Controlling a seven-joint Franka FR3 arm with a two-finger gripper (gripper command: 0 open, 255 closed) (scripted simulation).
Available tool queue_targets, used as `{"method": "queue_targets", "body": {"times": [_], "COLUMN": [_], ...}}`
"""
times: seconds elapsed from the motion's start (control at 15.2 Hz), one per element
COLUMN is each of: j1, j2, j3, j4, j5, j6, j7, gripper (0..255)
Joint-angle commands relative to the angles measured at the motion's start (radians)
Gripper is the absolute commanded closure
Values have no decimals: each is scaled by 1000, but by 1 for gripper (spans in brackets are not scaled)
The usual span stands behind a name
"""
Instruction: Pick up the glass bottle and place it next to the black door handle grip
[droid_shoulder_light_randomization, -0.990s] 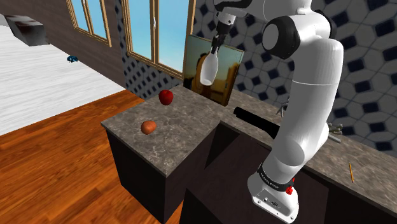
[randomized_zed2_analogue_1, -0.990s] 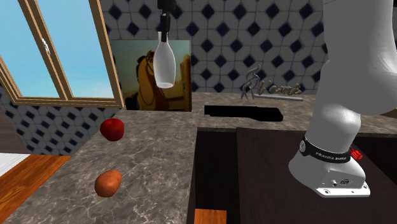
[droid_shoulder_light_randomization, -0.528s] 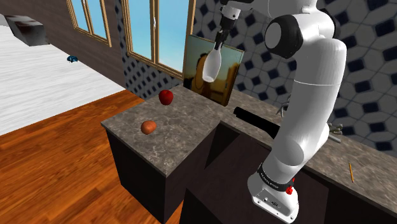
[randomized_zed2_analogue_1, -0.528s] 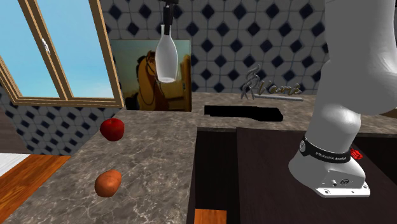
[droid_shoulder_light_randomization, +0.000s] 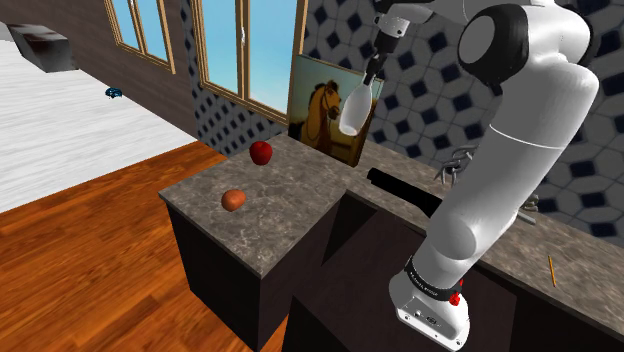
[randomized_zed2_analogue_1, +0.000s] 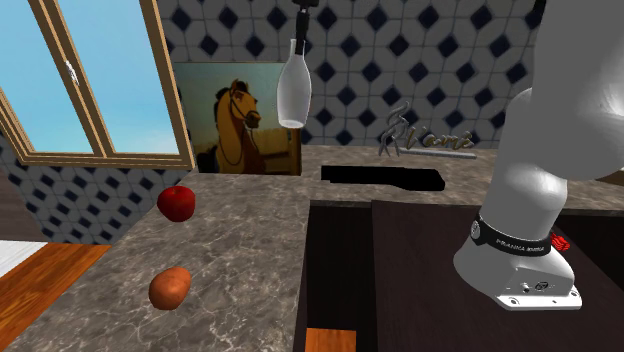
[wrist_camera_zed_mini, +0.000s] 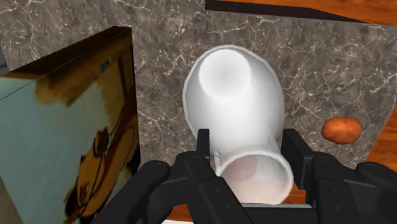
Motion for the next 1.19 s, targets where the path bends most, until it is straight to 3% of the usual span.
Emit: {"method": "queue_targets", "body": {"times": [0.0,0.53,1.12], "j1": [-13,-77,-161], "j2": [-48,-206,-316], "j3": [-15,-79,-177], "j4": [-50,-207,-285], "j5": [-17,-85,-148], "j6": [4,8,-21], "j7": [-29,-148,-310], "gripper": [255,255,255]}}
